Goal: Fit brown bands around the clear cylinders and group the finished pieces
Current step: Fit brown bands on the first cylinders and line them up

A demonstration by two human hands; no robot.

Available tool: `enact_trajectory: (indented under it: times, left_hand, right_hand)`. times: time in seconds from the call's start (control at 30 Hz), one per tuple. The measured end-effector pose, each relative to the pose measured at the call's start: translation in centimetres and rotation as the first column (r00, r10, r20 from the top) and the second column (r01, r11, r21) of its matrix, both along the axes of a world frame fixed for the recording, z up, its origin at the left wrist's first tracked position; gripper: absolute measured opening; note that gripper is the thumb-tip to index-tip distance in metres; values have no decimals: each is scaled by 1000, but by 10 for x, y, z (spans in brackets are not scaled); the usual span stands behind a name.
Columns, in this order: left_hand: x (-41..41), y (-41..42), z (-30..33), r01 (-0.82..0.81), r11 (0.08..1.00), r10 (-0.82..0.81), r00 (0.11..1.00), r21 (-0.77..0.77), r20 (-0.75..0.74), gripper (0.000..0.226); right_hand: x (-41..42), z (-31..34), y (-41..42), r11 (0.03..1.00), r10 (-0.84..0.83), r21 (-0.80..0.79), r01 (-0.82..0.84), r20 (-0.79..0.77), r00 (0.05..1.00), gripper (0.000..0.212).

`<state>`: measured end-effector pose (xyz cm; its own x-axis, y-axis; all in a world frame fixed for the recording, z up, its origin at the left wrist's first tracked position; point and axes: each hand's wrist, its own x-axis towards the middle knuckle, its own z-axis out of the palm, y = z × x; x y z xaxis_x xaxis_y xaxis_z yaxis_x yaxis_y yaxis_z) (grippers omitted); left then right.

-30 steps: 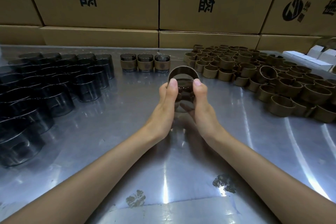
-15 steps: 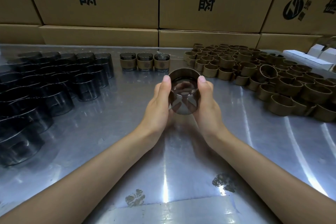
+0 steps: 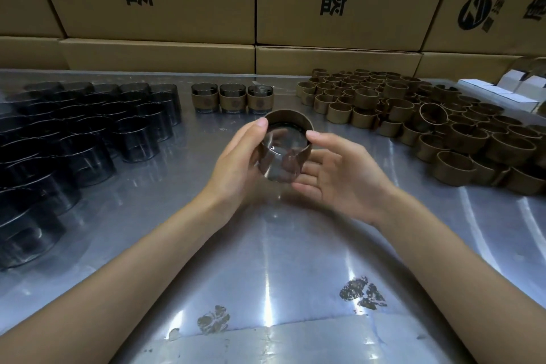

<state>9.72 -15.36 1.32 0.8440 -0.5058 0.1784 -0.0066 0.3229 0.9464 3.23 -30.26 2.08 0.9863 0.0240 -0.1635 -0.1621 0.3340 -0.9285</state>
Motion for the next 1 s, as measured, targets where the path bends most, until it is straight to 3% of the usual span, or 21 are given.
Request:
enact_trajectory:
  times: [0.13,0.33,0.47,0.57,0.7,1.0]
  left_hand:
    - [7,7,3,192,980,-190,981,43,-45,49]
    - [17,20,3,306,944,-261,921,124,-289,61]
    - [19,24,2,319,946,-286,904,56,-318,43]
    - [19,25,1,370,929,-349,885,11,-309,31]
    - [18,27,0,469,883,-460,848,-32,-264,56]
    - [11,25,0,501,863,-504,853,-58,-137,65]
  right_hand:
    - [-4,3,-1,998,10,66,-12,33,999,53]
    - [-3,2,-1,999,-16,42,11,116,993,36]
    - [-2,-1,-5,998,34,55,-43,146,989,34]
    - [-3,0,-6,992,92,65,-107,196,976,30]
    - [-5,-2,-7,974,173,102,-201,233,957,46]
    - [-6,-3,-5,956,202,151,-252,286,937,44]
